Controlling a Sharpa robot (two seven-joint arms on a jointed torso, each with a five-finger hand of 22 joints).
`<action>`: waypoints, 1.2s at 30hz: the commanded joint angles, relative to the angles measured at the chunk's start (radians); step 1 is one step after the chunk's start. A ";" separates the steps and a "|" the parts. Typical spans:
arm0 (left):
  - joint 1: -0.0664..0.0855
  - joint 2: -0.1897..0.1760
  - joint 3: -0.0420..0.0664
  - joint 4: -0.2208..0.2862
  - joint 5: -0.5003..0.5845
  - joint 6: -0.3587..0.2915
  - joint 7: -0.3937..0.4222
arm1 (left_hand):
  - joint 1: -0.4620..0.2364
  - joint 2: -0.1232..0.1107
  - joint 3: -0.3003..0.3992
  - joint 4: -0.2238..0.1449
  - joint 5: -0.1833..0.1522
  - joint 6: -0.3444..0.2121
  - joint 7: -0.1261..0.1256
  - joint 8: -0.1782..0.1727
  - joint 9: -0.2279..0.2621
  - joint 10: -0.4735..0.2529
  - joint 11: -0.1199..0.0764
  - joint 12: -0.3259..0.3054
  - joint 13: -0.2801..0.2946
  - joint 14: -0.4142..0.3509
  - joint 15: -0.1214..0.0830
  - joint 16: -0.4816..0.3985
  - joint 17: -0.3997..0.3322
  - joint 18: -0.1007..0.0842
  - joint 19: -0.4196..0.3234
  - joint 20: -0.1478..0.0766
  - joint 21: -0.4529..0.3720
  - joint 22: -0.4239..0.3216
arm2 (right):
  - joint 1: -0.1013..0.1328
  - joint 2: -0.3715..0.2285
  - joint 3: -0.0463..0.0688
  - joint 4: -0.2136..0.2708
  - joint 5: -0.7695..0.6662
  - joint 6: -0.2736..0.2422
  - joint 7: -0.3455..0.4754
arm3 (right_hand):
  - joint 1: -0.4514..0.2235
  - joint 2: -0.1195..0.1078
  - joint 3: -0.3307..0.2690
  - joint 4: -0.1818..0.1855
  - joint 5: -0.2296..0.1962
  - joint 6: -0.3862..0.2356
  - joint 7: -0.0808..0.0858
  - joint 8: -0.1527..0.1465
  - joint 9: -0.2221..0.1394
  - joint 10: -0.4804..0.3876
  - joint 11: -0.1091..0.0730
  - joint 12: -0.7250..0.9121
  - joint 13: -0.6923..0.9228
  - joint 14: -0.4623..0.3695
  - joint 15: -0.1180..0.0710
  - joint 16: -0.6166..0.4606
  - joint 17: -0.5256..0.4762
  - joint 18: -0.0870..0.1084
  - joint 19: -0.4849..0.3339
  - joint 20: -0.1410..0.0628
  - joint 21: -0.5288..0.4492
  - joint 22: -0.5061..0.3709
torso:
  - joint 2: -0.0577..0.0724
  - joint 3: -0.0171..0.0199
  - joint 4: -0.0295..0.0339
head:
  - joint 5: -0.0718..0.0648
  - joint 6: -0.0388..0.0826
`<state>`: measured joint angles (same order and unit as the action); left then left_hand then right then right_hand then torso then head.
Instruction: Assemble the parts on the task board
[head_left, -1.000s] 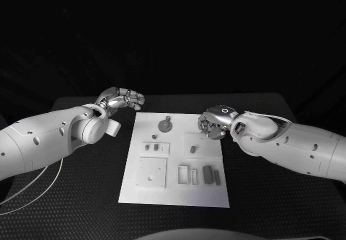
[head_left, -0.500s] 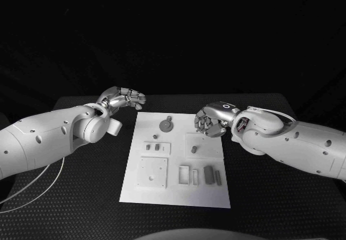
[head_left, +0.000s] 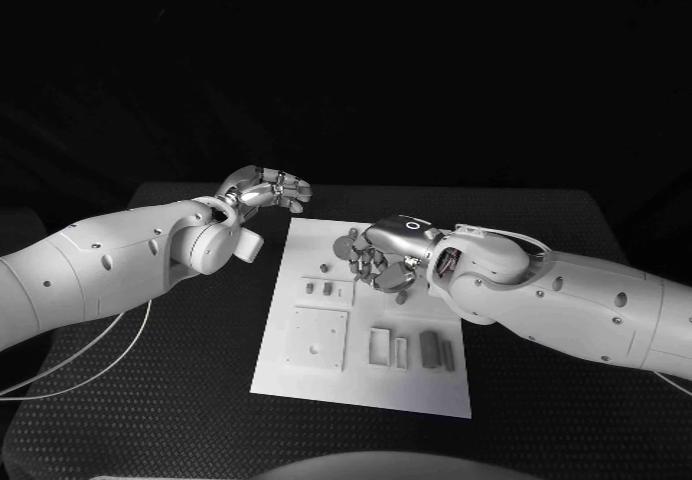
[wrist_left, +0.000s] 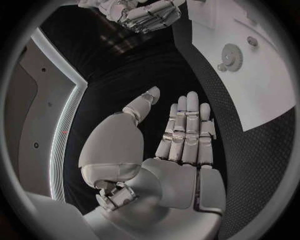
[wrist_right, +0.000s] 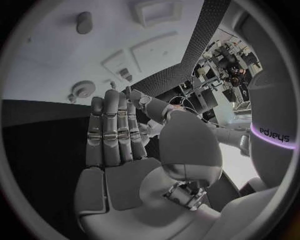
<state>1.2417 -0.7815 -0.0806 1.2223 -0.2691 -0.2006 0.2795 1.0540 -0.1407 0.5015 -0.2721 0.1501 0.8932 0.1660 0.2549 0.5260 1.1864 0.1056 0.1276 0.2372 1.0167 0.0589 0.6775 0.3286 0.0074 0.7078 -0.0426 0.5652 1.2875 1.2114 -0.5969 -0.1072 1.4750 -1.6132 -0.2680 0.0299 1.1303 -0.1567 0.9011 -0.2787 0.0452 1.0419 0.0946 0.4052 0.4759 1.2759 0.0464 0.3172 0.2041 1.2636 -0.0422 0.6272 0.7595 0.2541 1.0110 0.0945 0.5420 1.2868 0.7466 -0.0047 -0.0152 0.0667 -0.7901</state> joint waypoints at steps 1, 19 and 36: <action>0.001 0.004 0.001 0.001 0.009 0.004 0.013 | -0.001 0.006 -0.006 -0.001 0.002 -0.005 0.002 0.001 -0.001 -0.002 0.006 -0.004 -0.001 0.006 -0.002 -0.006 0.002 0.016 0.008 0.001 -0.005 -0.001 | -0.010 0.023 -0.014 -0.006 -0.048 0.017 -0.017 | -0.006 0.004 0.001 -0.008 0.004 0.001 0.004 0.002 0.000 0.003 0.000 -0.003 0.001 0.001 -0.003 -0.004 0.002 0.008 0.006 0.001 0.006 0.002 | -0.001 -0.0009 0.0014 | 0.013 -0.004; 0.002 0.023 0.001 0.000 0.009 0.001 0.010 | -0.001 0.003 -0.006 0.000 0.002 -0.006 0.002 0.002 -0.002 -0.001 0.006 -0.005 -0.002 0.005 -0.001 -0.010 0.006 0.015 0.007 0.002 -0.007 -0.001 | -0.064 0.125 -0.084 -0.060 -0.122 0.034 -0.045 | -0.007 0.007 -0.001 -0.009 0.004 -0.001 0.005 0.001 0.003 0.002 0.000 -0.005 0.004 0.001 -0.003 -0.007 0.004 0.008 0.005 0.001 0.006 0.003 | 0.001 -0.0001 0.0032 | 0.054 -0.024; 0.002 0.029 0.001 0.001 0.009 0.004 0.009 | -0.002 0.003 -0.006 0.001 0.002 -0.007 0.003 0.002 -0.003 -0.001 0.006 -0.005 -0.002 0.004 -0.001 -0.013 0.009 0.014 0.007 0.002 -0.009 -0.001 | -0.075 0.146 -0.090 -0.069 -0.141 0.038 -0.050 | -0.007 0.008 -0.001 -0.009 0.004 -0.001 0.005 0.001 0.005 0.003 0.000 -0.006 0.006 0.001 -0.003 -0.007 0.005 0.008 0.005 0.001 0.006 0.004 | 0.001 0.0006 0.0009 | 0.065 -0.032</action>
<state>1.2422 -0.7554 -0.0807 1.2216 -0.2662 -0.2013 0.2788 1.0540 -0.1408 0.5015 -0.2721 0.1501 0.8932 0.1660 0.2549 0.5243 1.1865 0.1056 0.1277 0.2364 1.0167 0.0590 0.6698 0.3369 0.0074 0.7078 -0.0426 0.5612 1.2876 1.1378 -0.4527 -0.1964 1.4061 -1.7357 -0.2445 -0.0178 1.1225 -0.1568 0.9011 -0.2844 0.0424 1.0385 0.0948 0.4030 0.4792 1.2757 0.0465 0.3171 0.2091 1.2646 -0.0403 0.6225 0.7632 0.2512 1.0109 0.0947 0.5419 1.2889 0.7475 -0.0041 -0.0135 0.1292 -0.8211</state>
